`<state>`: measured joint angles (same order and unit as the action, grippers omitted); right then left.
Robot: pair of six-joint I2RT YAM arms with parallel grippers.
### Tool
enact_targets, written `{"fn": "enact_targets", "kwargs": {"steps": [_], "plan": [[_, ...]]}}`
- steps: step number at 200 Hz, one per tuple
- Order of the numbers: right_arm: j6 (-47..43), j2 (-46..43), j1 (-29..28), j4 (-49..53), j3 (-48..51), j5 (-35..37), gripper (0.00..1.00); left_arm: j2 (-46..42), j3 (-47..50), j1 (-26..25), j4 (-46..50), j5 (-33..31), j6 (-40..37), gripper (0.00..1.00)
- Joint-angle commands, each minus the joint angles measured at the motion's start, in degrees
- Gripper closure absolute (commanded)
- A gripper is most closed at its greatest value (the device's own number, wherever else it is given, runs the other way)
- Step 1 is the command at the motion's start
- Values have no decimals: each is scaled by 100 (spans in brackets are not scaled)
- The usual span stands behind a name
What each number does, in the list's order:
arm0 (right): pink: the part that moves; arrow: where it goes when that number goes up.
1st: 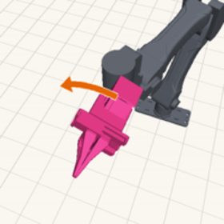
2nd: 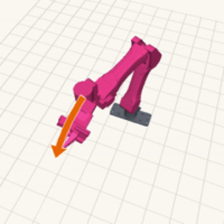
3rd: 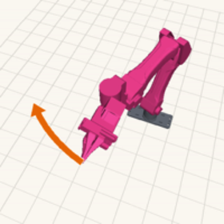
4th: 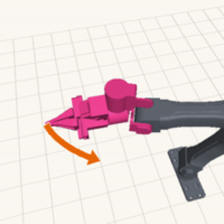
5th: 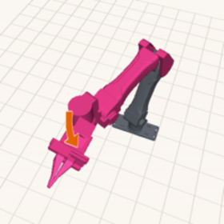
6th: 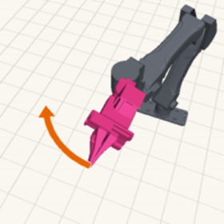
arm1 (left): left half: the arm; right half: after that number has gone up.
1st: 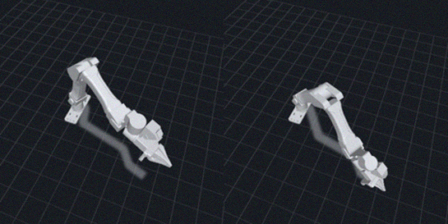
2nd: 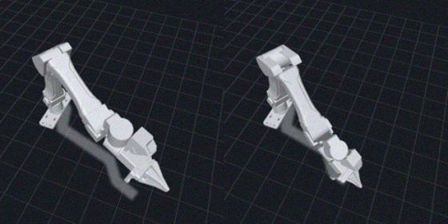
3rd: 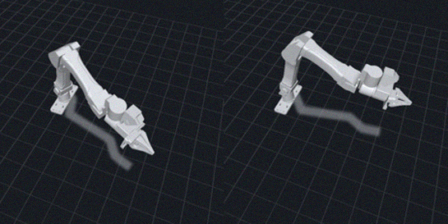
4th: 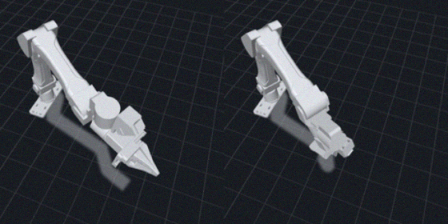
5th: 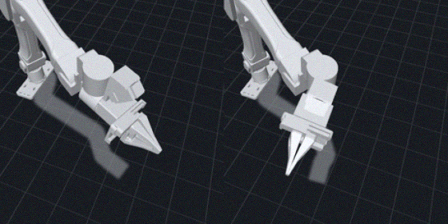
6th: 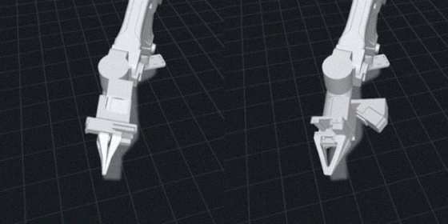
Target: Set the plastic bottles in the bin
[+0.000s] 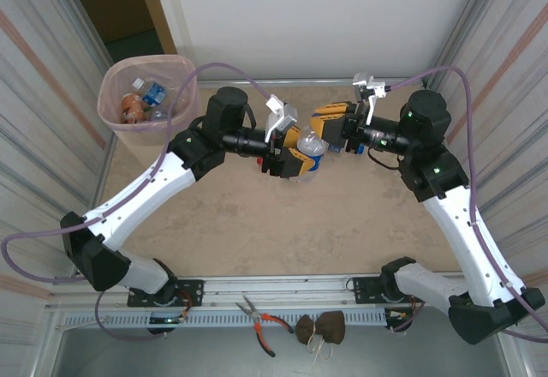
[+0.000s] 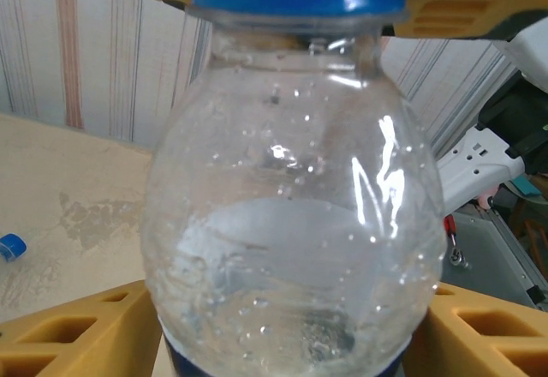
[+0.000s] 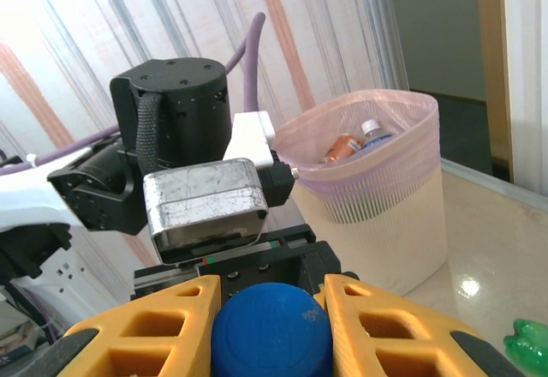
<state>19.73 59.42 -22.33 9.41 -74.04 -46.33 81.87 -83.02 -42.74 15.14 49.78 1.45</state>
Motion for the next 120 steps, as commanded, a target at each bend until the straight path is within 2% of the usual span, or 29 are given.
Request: {"fn": "enact_targets", "kwargs": {"steps": [1, 73, 98, 120], "plan": [[228, -127, -72, -279, -189, -88, 74, -54, -16, -15, -47, 250, -164, 31], [231, -116, -107, -273, -188, 2, 73, -128, 80, -24, -92, 289, -257, 47], [217, -159, -113, -212, -182, 151, 58, -249, 104, -17, -22, 69, -353, 48], [118, -226, -106, -77, -198, 323, 37, -392, 110, 26, 150, -206, -458, 49]]}}
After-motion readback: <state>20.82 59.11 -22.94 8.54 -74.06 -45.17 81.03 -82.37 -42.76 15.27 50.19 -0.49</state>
